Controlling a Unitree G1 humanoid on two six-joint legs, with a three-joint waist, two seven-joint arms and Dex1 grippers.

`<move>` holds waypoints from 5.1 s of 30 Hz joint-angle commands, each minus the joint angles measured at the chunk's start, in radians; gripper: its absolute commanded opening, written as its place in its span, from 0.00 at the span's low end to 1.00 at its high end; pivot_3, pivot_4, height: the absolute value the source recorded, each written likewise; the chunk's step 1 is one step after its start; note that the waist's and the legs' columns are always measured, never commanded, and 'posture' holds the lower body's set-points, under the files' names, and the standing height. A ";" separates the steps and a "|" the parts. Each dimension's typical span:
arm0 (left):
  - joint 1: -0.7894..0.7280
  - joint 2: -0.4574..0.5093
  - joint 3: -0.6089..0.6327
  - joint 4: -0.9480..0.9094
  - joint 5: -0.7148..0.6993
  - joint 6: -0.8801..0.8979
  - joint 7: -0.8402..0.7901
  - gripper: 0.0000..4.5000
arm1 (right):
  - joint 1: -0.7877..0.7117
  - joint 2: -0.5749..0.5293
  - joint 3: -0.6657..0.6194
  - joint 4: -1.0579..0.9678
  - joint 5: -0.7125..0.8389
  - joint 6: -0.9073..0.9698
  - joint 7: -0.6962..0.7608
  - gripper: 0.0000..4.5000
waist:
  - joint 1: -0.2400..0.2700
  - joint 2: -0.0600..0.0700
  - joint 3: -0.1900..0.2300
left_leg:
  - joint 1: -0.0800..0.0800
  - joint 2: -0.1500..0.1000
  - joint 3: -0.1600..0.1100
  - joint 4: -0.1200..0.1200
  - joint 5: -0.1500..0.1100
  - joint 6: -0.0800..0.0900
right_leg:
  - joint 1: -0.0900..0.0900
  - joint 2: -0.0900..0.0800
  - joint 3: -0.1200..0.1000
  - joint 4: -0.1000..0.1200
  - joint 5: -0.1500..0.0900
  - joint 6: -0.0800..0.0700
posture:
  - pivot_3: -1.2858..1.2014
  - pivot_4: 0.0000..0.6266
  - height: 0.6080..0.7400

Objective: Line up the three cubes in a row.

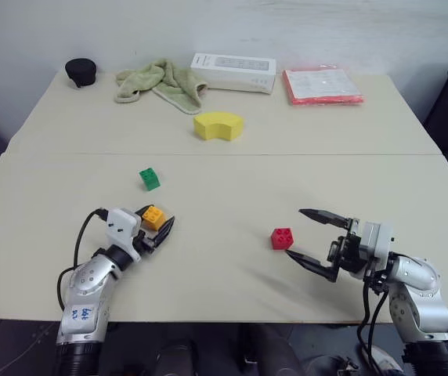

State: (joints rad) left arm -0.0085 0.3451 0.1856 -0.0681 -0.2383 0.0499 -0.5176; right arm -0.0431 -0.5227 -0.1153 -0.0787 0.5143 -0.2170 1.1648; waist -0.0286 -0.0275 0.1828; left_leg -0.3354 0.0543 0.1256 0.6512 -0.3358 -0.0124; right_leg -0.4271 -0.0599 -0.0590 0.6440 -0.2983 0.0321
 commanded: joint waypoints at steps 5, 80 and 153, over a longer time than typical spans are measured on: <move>0.047 0.107 0.089 -0.116 -0.150 0.040 -0.110 0.82 | 0.025 0.002 0.007 -0.053 0.011 0.000 -0.007 1.00 | 0.004 0.000 0.000 | 0.000 0.000 -0.001 0.001 0.000 0.001 | 0.000 -0.001 0.000 0.000 0.000 0.000 | 0.52 0.24 1.00; -0.692 0.118 -0.442 0.092 0.154 0.271 -0.778 0.33 | 0.366 -0.169 -0.332 -0.289 0.164 0.143 -0.046 1.00 | 0.027 -0.002 0.002 | -0.014 -0.003 -0.007 0.020 0.004 -0.001 | -0.002 0.000 -0.004 0.005 0.001 0.004 | 0.52 0.24 1.00; -0.102 0.081 0.060 -0.038 -0.107 0.247 -0.046 0.91 | 0.105 -0.042 -0.090 -0.184 0.056 0.040 -0.029 1.00 | 0.021 -0.003 0.002 | -0.002 -0.003 -0.004 0.013 -0.004 0.003 | 0.002 -0.002 0.001 0.008 -0.001 0.003 | 0.52 0.24 1.00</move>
State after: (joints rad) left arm -0.1042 0.4259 0.2332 -0.0794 -0.3615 0.3078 -0.6052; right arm 0.0570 -0.5563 -0.1954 -0.2295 0.5681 -0.1730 1.1429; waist -0.0079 -0.0300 0.1849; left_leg -0.3372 0.0512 0.1217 0.6639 -0.3393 -0.0092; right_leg -0.4255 -0.0617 -0.0582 0.6517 -0.2991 0.0349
